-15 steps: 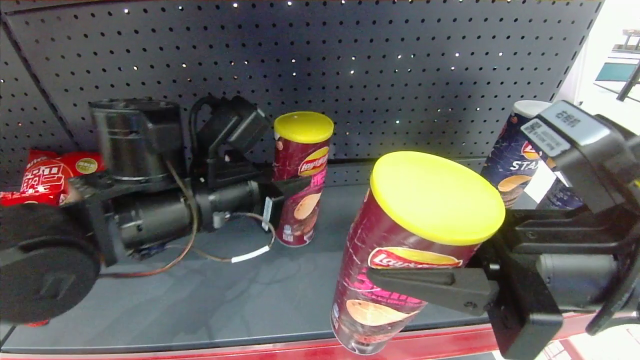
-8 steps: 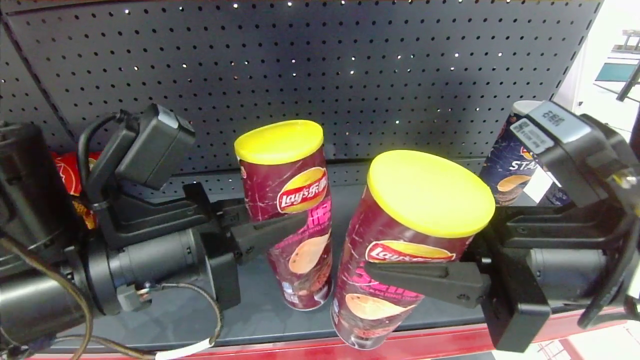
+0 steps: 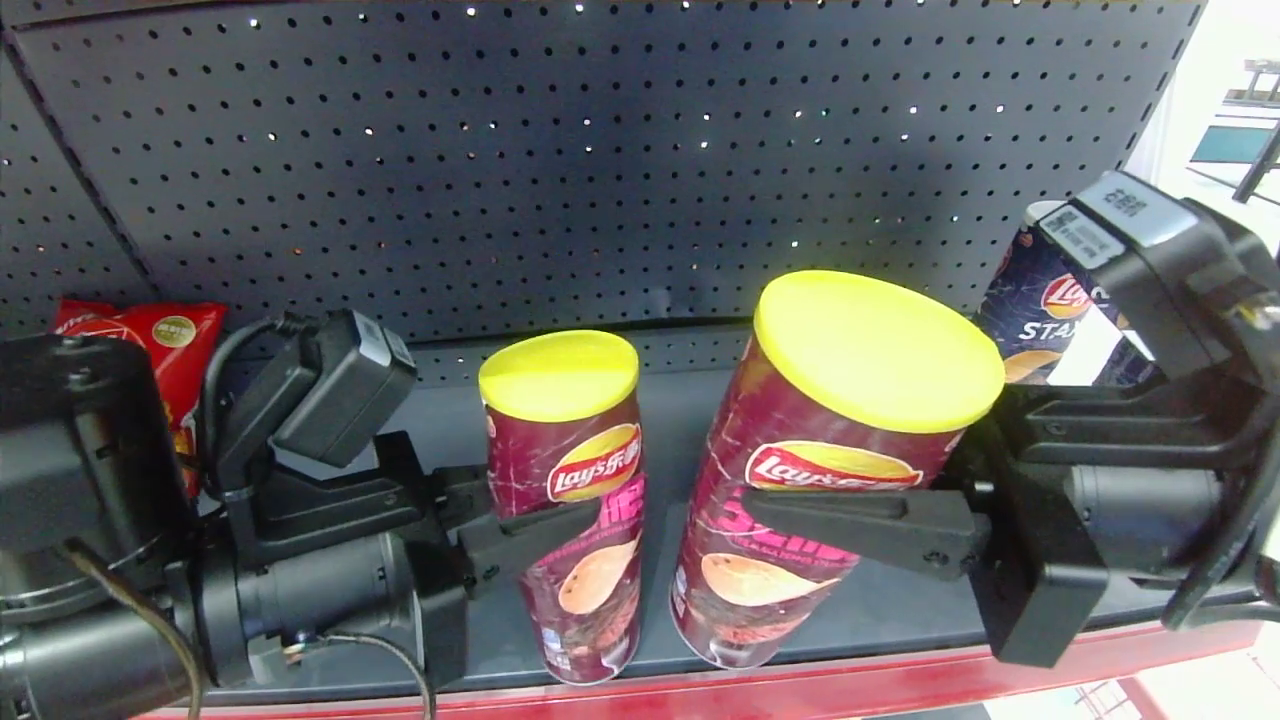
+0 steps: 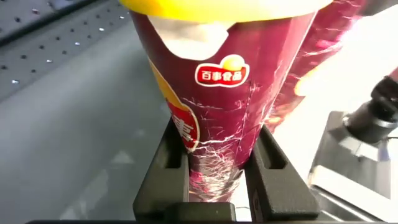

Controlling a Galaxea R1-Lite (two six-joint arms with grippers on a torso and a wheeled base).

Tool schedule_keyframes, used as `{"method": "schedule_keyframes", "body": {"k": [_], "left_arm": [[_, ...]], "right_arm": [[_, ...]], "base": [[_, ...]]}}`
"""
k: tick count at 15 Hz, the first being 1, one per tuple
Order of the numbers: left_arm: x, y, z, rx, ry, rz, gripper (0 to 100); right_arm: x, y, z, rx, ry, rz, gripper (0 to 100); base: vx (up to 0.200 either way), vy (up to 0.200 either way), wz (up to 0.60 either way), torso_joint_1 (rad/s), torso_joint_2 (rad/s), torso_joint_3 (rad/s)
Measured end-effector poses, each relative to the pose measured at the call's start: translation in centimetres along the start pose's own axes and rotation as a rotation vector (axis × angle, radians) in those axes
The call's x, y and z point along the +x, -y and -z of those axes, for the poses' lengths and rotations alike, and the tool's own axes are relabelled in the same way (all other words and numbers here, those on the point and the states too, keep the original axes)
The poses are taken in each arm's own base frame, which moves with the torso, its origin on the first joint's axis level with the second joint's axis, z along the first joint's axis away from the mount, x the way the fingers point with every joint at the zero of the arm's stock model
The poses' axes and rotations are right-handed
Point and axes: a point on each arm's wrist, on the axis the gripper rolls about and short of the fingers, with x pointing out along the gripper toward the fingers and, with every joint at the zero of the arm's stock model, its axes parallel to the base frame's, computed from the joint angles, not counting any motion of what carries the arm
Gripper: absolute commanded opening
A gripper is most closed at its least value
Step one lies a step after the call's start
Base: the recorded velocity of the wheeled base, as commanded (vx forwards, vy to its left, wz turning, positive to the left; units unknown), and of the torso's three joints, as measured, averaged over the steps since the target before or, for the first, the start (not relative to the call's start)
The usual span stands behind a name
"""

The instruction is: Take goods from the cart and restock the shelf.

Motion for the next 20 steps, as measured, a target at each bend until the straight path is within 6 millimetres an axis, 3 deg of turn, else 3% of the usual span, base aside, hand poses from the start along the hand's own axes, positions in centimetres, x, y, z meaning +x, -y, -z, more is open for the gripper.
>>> {"method": "schedule_keyframes", "body": {"k": [6, 11, 19, 20], "left_arm": [[1.9, -0.9, -1.8, 0.017, 0.037, -0.006, 0], [3.3, -1.7, -0.6, 0.026, -0.019, -0.006, 0], [2.4, -2.1, 1.5, 0.031, -0.086, -0.024, 0], [2.2, -2.1, 1.6, 0.030, -0.090, -0.027, 100]], "right_arm": [[0.0, 0.0, 0.0, 0.002, 0.003, -0.013, 0], [-0.1, 0.1, -0.1, 0.007, 0.006, -0.007, 0], [-0.3, 0.1, -0.1, 0.008, 0.007, -0.002, 0], [-0.3, 0.1, -0.1, 0.008, 0.007, -0.002, 0]], "base": [[0.000, 0.000, 0.00, 0.000, 0.00, 0.000], [0.000, 0.000, 0.00, 0.000, 0.00, 0.000], [0.000, 0.000, 0.00, 0.000, 0.00, 0.000], [0.000, 0.000, 0.00, 0.000, 0.00, 0.000]]}}
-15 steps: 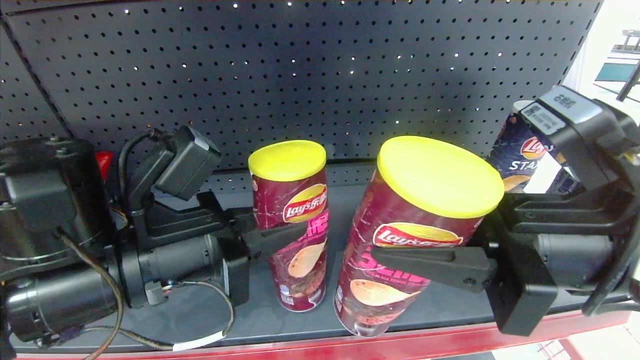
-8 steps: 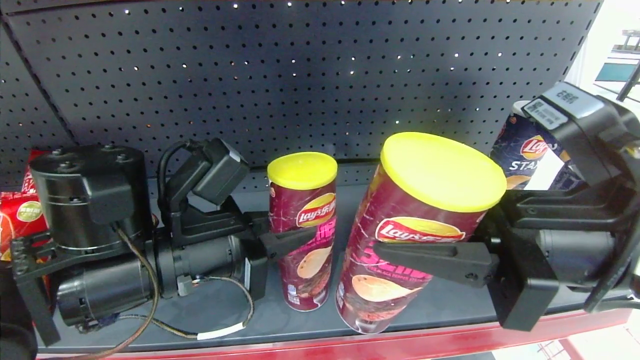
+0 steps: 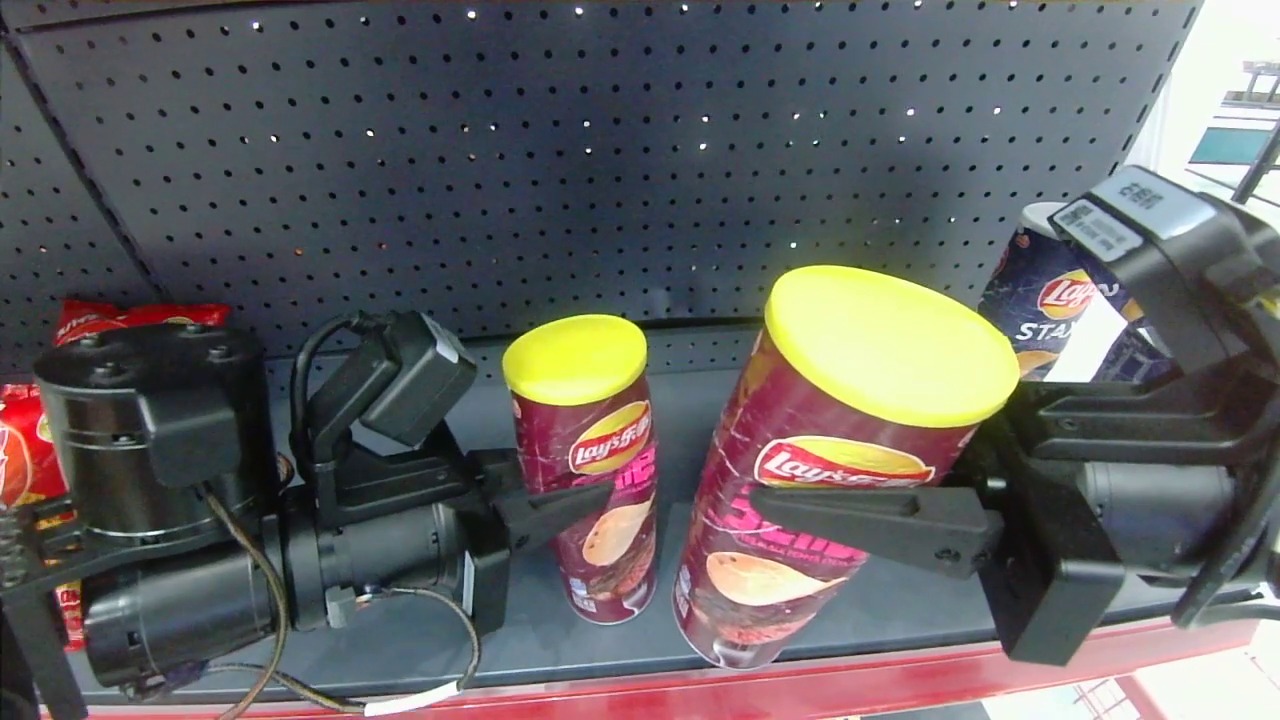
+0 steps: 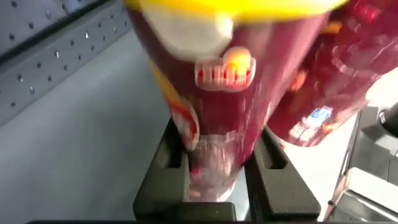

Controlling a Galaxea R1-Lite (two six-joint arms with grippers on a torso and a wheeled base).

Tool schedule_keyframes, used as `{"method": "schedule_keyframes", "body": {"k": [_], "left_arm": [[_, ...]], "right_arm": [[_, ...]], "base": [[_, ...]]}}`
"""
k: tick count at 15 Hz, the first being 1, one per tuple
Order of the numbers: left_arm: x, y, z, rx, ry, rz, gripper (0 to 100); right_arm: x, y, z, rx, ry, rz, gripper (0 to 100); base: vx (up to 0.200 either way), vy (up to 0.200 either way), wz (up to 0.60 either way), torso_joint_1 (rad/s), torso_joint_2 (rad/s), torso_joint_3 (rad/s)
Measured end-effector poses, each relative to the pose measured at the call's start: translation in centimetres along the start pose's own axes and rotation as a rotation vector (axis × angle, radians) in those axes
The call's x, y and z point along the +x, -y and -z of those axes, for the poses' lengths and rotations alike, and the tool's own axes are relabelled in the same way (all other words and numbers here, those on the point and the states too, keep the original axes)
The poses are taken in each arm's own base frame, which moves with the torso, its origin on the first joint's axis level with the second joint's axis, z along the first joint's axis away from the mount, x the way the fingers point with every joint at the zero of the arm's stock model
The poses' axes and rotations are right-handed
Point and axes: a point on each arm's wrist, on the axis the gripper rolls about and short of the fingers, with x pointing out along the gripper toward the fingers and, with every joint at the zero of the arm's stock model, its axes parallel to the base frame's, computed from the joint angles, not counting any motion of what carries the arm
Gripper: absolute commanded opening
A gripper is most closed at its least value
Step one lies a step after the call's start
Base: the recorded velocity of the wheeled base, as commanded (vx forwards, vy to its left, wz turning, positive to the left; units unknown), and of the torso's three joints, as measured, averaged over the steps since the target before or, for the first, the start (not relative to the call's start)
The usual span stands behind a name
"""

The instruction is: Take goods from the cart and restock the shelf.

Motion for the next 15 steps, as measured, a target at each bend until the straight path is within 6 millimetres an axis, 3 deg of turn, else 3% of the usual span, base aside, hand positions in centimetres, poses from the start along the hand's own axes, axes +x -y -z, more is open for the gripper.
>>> {"method": "schedule_keyframes", "body": {"k": [2, 10, 12, 15], "left_arm": [[-0.3, 0.1, 0.9, -0.016, -0.048, -0.002, 100], [-2.2, 0.6, -0.2, 0.008, 0.036, -0.007, 100], [-3.6, 1.0, -0.3, 0.015, 0.062, -0.014, 100], [-7.6, 1.5, 0.2, 0.010, 0.135, -0.112, 100]], "right_arm": [[-0.1, -0.1, 0.0, 0.000, 0.000, 0.000, 0], [-0.2, -0.1, 0.0, -0.001, 0.001, 0.002, 0], [-0.1, -0.1, 0.1, 0.001, -0.003, 0.001, 0], [0.1, 0.1, 0.3, 0.006, -0.012, 0.007, 0]], "base": [[0.000, 0.000, 0.00, 0.000, 0.00, 0.000], [0.000, 0.000, 0.00, 0.000, 0.00, 0.000], [0.000, 0.000, 0.00, 0.000, 0.00, 0.000], [0.000, 0.000, 0.00, 0.000, 0.00, 0.000]]}}
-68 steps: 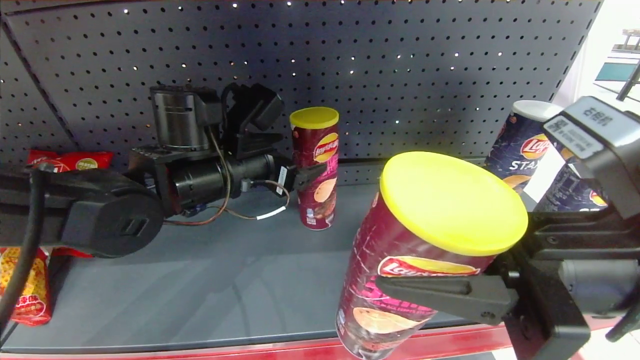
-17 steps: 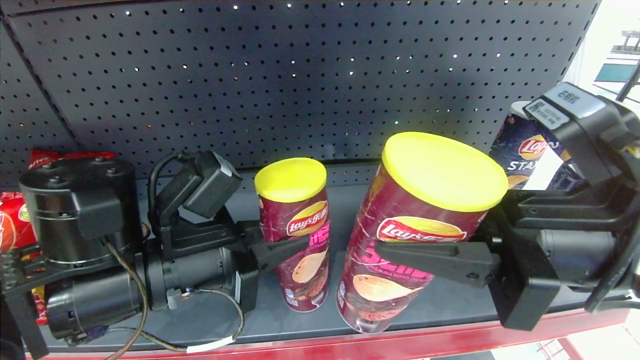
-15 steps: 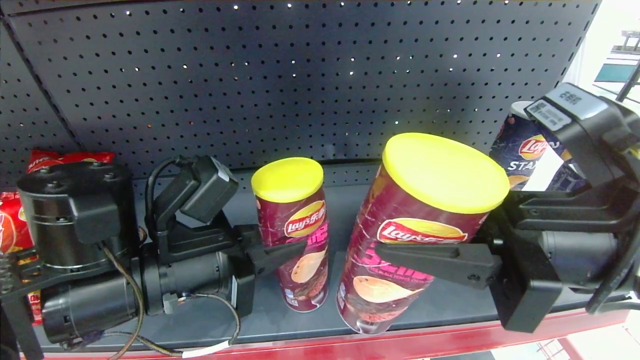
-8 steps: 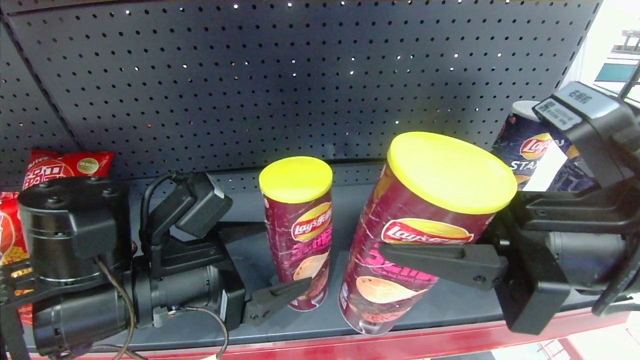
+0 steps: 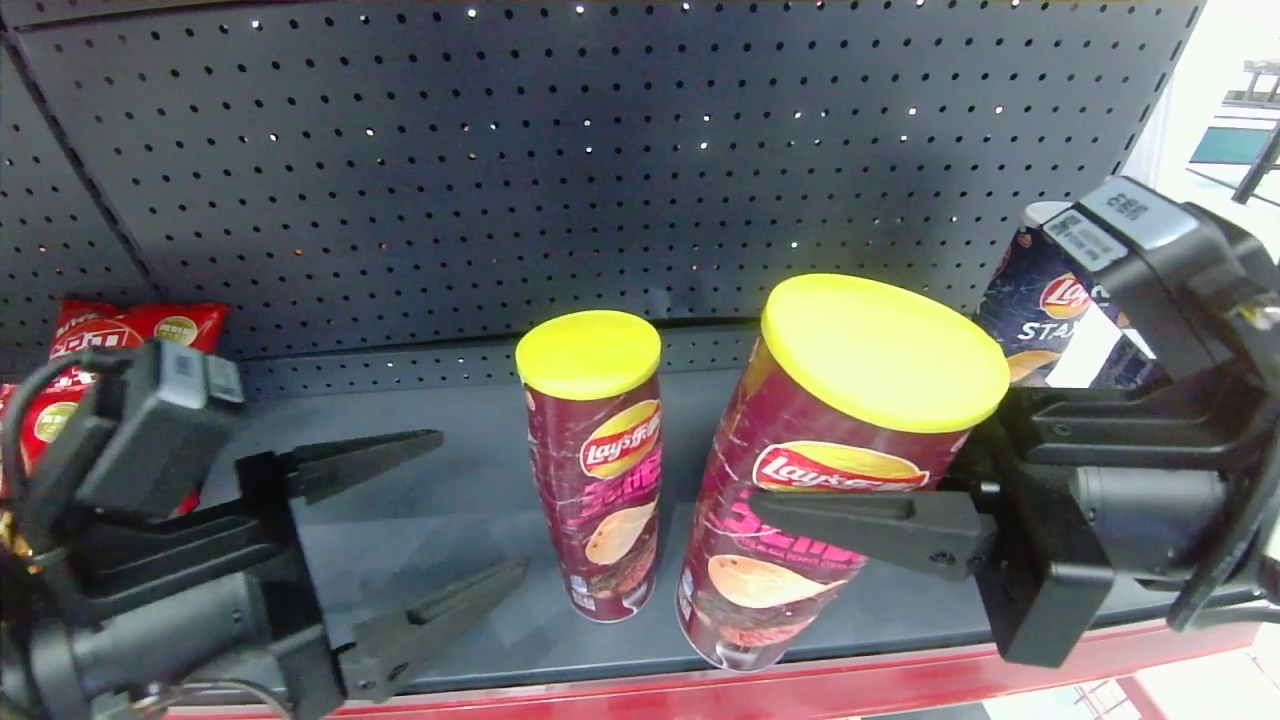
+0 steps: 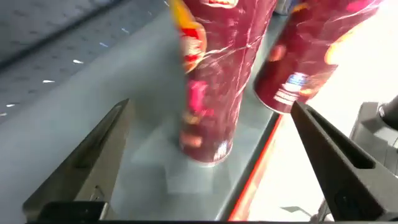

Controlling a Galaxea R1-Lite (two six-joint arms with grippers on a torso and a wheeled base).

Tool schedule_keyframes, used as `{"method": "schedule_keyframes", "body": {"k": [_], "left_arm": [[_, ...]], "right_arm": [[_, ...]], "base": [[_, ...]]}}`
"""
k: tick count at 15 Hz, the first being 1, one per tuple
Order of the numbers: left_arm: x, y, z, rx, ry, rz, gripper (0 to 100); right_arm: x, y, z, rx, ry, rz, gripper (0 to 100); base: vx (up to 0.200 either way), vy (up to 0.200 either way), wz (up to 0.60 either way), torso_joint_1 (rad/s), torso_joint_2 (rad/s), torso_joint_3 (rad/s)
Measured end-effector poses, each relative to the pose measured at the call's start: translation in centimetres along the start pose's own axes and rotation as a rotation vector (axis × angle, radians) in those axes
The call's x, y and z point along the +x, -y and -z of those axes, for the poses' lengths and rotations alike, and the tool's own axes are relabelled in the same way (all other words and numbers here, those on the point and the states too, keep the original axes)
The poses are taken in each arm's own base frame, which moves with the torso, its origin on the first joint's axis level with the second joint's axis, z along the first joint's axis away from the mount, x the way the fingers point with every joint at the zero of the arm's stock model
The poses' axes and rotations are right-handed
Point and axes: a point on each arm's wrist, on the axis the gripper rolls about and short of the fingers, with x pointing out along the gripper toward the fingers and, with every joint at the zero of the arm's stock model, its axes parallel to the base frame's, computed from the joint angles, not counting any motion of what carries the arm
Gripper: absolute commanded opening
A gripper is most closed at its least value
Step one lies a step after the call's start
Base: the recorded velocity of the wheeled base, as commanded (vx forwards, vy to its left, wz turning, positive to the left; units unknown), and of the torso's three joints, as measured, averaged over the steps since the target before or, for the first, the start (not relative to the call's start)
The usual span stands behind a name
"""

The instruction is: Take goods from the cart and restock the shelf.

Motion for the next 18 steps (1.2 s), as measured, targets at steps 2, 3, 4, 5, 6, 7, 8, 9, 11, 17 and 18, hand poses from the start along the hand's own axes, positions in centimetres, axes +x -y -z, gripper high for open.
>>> {"method": "schedule_keyframes", "body": {"k": [2, 3, 4, 5, 6, 7, 8, 9, 11, 17, 18], "left_arm": [[-3.4, -0.3, 0.1, -0.005, 0.074, -0.106, 100], [-5.1, -0.3, 0.3, -0.006, 0.103, -0.174, 100], [-6.9, -0.3, 0.6, -0.007, 0.125, -0.267, 100], [-8.4, -0.1, 1.3, -0.012, 0.126, -0.354, 100], [-9.9, 0.4, 2.2, -0.022, 0.109, -0.423, 100], [-11.1, 1.0, 3.3, -0.036, 0.080, -0.473, 100], [-12.2, 1.7, 4.4, -0.049, 0.050, -0.515, 100], [-13.3, 2.5, 5.6, -0.062, 0.016, -0.557, 100], [-15.2, 4.0, 7.9, -0.074, -0.020, -0.620, 100], [-15.7, 5.0, 12.7, -0.058, -0.059, -0.650, 100], [-15.6, 5.0, 12.9, -0.098, -0.040, -0.596, 100]], "right_arm": [[0.1, 0.2, 0.2, 0.004, -0.007, 0.010, 0], [0.0, 0.4, 0.3, 0.007, -0.012, 0.018, 0], [0.0, 0.7, 0.5, 0.011, -0.016, 0.028, 0], [-0.1, 0.9, 0.5, 0.014, -0.018, 0.036, 0], [-0.1, 1.1, 0.5, 0.014, -0.017, 0.041, 0], [-0.1, 1.3, 0.6, 0.016, -0.019, 0.043, 0], [0.0, 1.3, 0.6, 0.017, -0.021, 0.043, 0], [0.2, 1.4, 0.7, 0.018, -0.024, 0.043, 0], [0.4, 1.6, 0.5, 0.016, -0.020, 0.044, 0], [0.3, 1.7, 0.0, 0.008, -0.006, 0.055, 0], [0.1, 1.7, -0.1, 0.006, -0.003, 0.058, 0]], "base": [[0.000, 0.000, 0.00, 0.000, 0.00, 0.000], [0.000, 0.000, 0.00, 0.000, 0.00, 0.000], [0.000, 0.000, 0.00, 0.000, 0.00, 0.000], [0.000, 0.000, 0.00, 0.000, 0.00, 0.000], [0.000, 0.000, 0.00, 0.000, 0.00, 0.000], [0.000, 0.000, 0.00, 0.000, 0.00, 0.000], [0.000, 0.000, 0.00, 0.000, 0.00, 0.000], [0.000, 0.000, 0.00, 0.000, 0.00, 0.000], [0.000, 0.000, 0.00, 0.000, 0.00, 0.000], [0.000, 0.000, 0.00, 0.000, 0.00, 0.000], [0.000, 0.000, 0.00, 0.000, 0.00, 0.000]]}}
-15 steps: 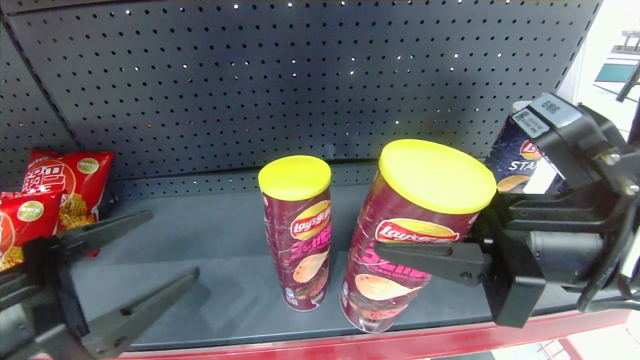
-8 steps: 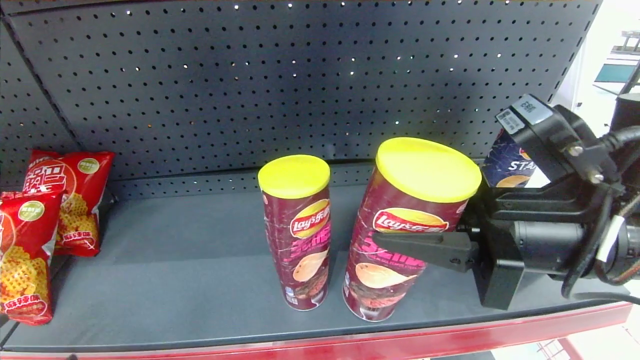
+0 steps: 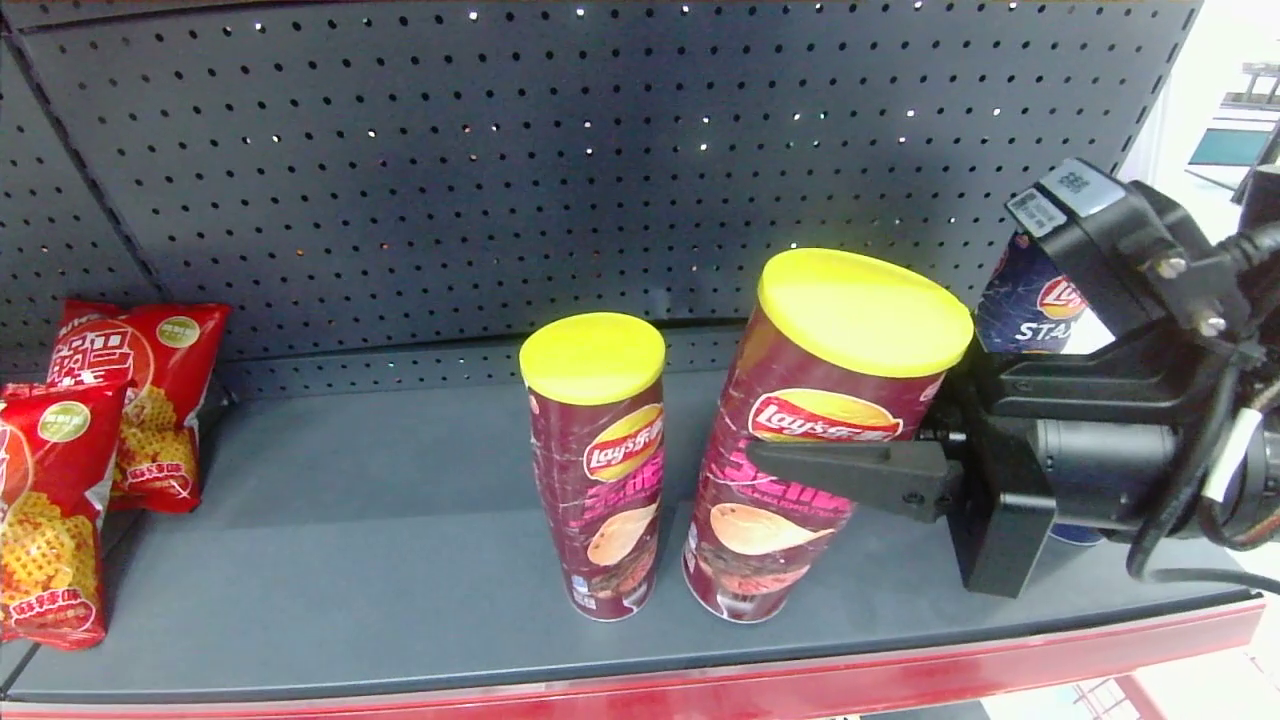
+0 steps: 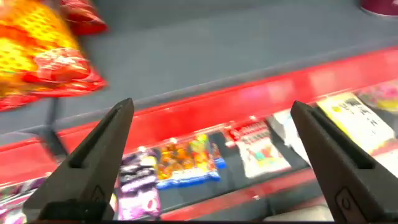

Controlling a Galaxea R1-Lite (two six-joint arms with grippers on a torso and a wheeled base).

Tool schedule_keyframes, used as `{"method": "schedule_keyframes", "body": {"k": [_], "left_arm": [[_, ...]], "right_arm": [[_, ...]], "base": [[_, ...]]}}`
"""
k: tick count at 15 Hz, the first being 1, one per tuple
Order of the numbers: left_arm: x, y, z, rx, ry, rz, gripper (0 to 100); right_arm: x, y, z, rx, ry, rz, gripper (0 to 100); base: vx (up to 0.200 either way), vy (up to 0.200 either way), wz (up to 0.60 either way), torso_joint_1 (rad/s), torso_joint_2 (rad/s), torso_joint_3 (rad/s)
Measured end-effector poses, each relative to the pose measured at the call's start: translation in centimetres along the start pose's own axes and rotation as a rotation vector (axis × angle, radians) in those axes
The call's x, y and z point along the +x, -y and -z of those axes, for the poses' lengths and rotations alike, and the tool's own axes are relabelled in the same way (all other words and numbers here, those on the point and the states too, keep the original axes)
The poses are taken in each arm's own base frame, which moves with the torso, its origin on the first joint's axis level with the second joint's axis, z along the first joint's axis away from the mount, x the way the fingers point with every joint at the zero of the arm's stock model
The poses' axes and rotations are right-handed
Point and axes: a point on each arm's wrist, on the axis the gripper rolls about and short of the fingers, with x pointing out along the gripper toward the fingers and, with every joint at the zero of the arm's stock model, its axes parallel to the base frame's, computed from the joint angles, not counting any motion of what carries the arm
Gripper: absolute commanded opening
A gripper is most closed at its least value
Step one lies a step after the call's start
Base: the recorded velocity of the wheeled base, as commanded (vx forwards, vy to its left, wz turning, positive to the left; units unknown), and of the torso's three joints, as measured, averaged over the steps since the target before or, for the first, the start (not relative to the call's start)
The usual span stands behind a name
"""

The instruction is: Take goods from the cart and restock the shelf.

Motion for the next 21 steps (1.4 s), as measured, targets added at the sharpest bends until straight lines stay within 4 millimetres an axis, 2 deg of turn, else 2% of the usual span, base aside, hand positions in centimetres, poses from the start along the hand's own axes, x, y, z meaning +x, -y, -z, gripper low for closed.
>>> {"method": "schedule_keyframes", "body": {"k": [8, 12, 16, 18, 21], "left_arm": [[0.3, -0.1, 0.5, -0.157, 0.042, -0.033, 100], [0.3, -0.1, 0.5, -0.166, 0.047, -0.085, 100], [0.7, 0.1, 0.5, -0.135, 0.012, -0.304, 100], [0.8, 0.3, 0.6, -0.112, 0.008, -0.358, 100], [0.6, 0.3, 0.9, -0.062, 0.034, -0.225, 100]], "right_arm": [[-1.0, -0.2, -0.4, -0.010, 0.020, 0.016, 0], [-1.3, -0.3, -0.6, -0.014, 0.026, 0.019, 0], [-1.5, -0.3, -0.5, -0.013, 0.025, 0.025, 0], [-1.6, -0.2, -0.5, -0.013, 0.027, 0.030, 0], [-1.9, -0.2, -0.5, -0.014, 0.028, 0.037, 0]], "base": [[0.000, 0.000, 0.00, 0.000, 0.00, 0.000], [0.000, 0.000, 0.00, 0.000, 0.00, 0.000], [0.000, 0.000, 0.00, 0.000, 0.00, 0.000], [0.000, 0.000, 0.00, 0.000, 0.00, 0.000], [0.000, 0.000, 0.00, 0.000, 0.00, 0.000]]}}
